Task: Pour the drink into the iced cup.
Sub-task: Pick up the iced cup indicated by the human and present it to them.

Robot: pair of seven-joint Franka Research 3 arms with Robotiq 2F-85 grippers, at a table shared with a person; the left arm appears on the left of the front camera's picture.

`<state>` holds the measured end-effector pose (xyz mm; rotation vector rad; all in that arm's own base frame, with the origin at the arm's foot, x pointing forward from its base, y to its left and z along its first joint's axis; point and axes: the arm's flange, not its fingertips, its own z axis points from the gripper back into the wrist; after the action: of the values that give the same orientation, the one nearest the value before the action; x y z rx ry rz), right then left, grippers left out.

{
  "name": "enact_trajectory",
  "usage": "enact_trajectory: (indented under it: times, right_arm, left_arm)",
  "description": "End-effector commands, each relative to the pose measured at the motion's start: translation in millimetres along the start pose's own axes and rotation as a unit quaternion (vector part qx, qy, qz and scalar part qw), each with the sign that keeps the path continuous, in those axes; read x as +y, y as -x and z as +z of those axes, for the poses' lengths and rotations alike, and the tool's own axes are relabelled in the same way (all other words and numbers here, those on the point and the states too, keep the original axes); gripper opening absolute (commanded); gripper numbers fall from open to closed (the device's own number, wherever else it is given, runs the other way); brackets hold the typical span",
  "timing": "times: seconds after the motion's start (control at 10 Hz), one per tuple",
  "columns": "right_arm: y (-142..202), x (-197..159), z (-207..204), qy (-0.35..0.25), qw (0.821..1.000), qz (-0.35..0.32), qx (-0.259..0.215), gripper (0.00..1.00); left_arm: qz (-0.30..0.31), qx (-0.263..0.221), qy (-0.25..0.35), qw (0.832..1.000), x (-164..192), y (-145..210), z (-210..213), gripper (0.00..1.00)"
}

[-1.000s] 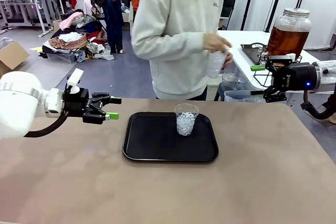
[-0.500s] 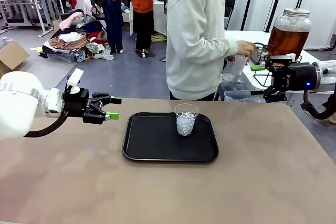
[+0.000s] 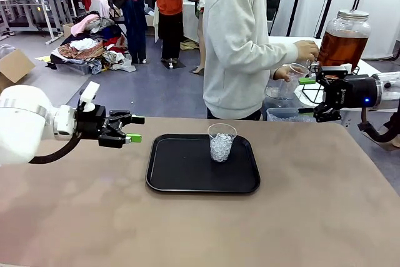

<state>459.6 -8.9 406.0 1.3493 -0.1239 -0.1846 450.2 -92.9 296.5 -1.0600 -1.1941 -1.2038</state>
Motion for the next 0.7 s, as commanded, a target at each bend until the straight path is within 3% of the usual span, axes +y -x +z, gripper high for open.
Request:
enact_trajectory:
  times: [0.0, 0.6]
  right_arm:
    - [-0.1, 1.3, -0.5, -0.002, 1.000, 0.001, 0.000, 1.00]
    - [-0.1, 1.3, -0.5, -0.002, 1.000, 0.001, 0.000, 1.00]
  left_arm:
    - [-0.003, -0.001, 0.000, 1.000, -0.4, -0.8, 0.1, 1.00]
    - [-0.003, -0.001, 0.000, 1.000, -0.4, -0.8, 0.1, 1.00]
